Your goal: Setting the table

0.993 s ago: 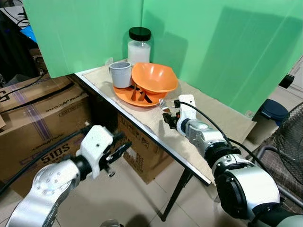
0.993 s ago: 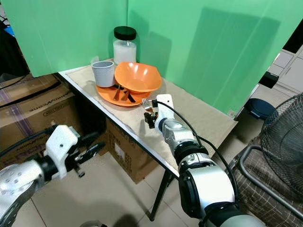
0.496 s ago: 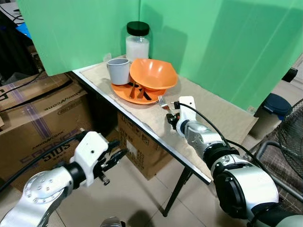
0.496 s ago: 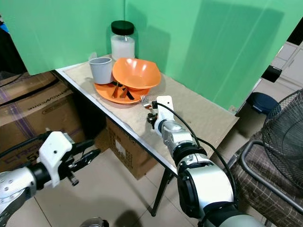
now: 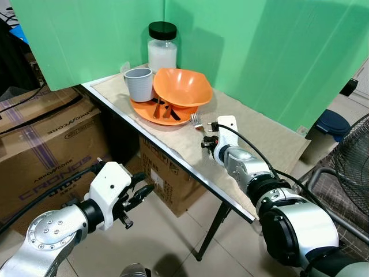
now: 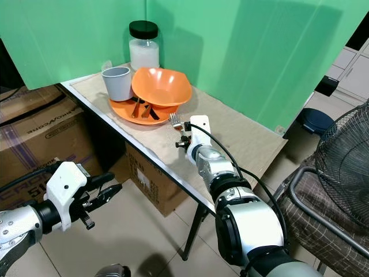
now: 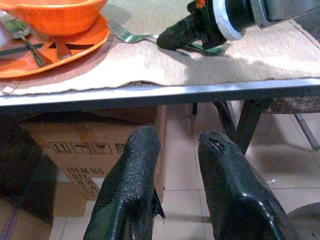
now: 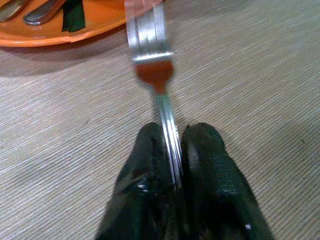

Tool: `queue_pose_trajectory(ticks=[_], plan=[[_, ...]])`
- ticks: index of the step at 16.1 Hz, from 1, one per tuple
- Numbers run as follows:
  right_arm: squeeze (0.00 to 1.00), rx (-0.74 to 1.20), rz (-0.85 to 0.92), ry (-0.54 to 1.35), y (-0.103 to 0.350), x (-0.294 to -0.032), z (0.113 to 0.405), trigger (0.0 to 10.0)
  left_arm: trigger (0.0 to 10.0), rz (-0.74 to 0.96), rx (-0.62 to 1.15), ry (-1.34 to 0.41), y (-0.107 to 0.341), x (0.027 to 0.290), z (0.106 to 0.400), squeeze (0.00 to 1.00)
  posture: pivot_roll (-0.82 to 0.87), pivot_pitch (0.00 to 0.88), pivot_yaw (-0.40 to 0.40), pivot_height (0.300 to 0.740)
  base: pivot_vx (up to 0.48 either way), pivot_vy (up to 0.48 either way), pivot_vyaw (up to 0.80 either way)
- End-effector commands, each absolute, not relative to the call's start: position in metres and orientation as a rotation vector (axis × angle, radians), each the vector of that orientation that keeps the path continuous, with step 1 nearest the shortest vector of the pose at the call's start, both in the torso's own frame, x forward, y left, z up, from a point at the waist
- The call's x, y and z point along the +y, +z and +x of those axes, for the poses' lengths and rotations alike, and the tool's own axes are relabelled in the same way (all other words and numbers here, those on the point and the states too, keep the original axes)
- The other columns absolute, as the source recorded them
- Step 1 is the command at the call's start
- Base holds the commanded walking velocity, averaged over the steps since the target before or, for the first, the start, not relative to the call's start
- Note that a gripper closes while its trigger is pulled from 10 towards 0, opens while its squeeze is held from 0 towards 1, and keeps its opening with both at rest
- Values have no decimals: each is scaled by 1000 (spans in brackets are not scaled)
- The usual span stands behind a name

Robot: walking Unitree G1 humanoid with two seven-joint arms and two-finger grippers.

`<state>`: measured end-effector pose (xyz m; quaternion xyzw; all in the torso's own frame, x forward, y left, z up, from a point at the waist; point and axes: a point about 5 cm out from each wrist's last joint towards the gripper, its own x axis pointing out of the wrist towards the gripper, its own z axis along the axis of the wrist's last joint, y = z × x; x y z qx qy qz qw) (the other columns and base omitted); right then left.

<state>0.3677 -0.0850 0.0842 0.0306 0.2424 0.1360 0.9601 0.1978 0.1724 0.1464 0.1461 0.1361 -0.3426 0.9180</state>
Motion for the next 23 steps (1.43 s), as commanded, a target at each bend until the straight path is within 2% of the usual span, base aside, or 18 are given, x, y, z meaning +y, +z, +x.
queue_pose_trajectory(ticks=[1, 7, 10, 12, 14, 15, 16, 17, 21, 23], plan=[[0, 531, 61, 270, 80, -87, 366, 0, 10000, 307, 267, -713, 151, 171, 198, 0, 183, 63, -94, 740, 0, 0, 0], [0, 494, 60, 279, 92, -89, 373, 0, 10000, 319, 249, -724, 154, 171, 206, 0, 176, 27, -75, 740, 0, 0, 0], [0, 422, 82, 257, 110, -105, 384, 0, 10000, 330, 212, -728, 156, 168, 220, 0, 152, 0, -56, 740, 0, 0, 0], [0, 361, 110, 235, 123, -124, 389, 0, 10000, 320, 177, -713, 158, 164, 235, 0, 131, 0, -39, 740, 0, 0, 0], [0, 334, 150, 221, 126, -142, 385, 0, 10000, 308, 149, -692, 158, 156, 246, 0, 110, 0, -16, 740, 0, 0, 0], [0, 298, 100, 225, 129, -150, 379, 235, 10000, 298, 129, -665, 160, 152, 253, 0, 98, 0, -10, 740, 0, 0, 0], [0, 245, 91, 227, 136, -159, 368, 8314, 10000, 246, 100, -594, 163, 147, 262, 0, 78, 0, -1, 740, 0, 0, 0], [0, 182, 50, 217, 144, -169, 352, 10000, 10000, 200, 69, -550, 167, 141, 267, 0, 68, 0, -2, 740, 0, 0, 0], [0, 76, -52, 169, 160, -182, 305, 10000, 10000, 229, 39, -496, 163, 132, 278, 0, 38, 0, 0, 740, 0, 0, 0], [0, 69, 39, 145, 162, -182, 288, 10000, 10000, 225, 48, -455, 162, 134, 279, 0, 25, 0, 5, 740, 0, 0, 0]])
